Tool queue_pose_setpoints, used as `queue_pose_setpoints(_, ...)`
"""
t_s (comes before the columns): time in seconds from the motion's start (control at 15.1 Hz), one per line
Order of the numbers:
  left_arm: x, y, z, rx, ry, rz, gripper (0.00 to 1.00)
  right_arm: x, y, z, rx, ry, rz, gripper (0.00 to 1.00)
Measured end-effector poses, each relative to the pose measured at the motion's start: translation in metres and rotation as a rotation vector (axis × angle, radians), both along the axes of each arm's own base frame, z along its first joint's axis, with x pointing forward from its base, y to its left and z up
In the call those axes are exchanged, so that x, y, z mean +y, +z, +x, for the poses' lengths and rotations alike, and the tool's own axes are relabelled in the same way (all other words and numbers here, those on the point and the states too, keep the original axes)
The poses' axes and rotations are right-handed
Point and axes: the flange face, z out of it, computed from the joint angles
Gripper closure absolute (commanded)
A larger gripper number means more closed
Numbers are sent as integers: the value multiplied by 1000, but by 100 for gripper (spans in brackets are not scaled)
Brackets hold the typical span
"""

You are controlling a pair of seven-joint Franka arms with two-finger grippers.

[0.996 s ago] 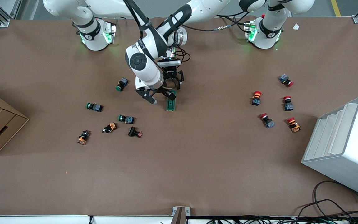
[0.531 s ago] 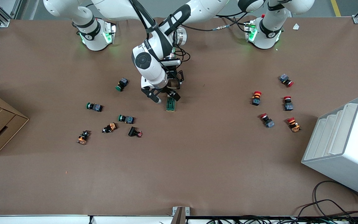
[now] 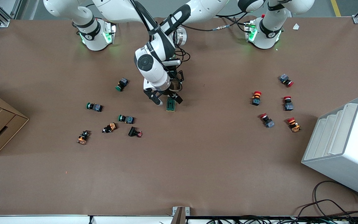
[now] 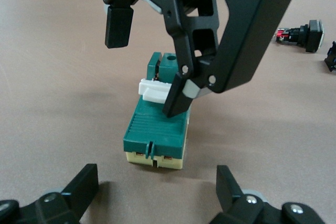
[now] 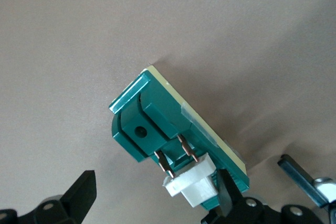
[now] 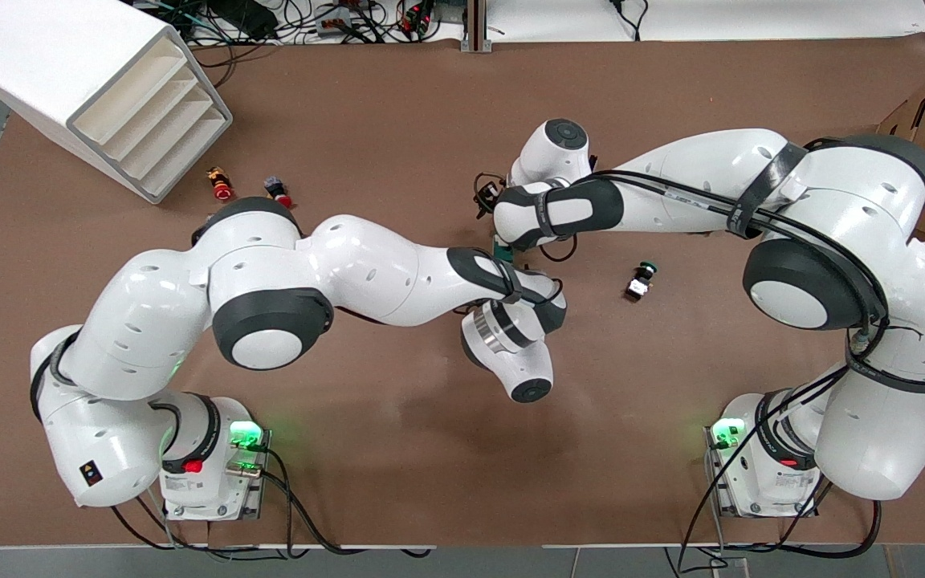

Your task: Close load switch with both arms

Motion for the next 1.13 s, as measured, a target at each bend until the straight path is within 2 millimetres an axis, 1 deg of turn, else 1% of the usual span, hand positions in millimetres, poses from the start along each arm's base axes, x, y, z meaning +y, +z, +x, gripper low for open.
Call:
queue_pose_setpoints(0.46, 0, 0, 0, 0, -2, 3, 1, 1, 6, 7, 27, -36, 2, 0)
queue_pose_setpoints(0.86, 0, 0, 0, -2, -1, 4, 1, 0, 23, 21, 36, -59, 18, 0)
queue_pose_setpoints(1.0, 0, -1, 0, -3, -1, 5, 1, 0, 32, 33, -1, -77, 41, 0)
queue_pose_setpoints(1.13, 0, -1, 0, -4, 0, 5, 1, -3, 35, 46, -22, -95, 52, 0)
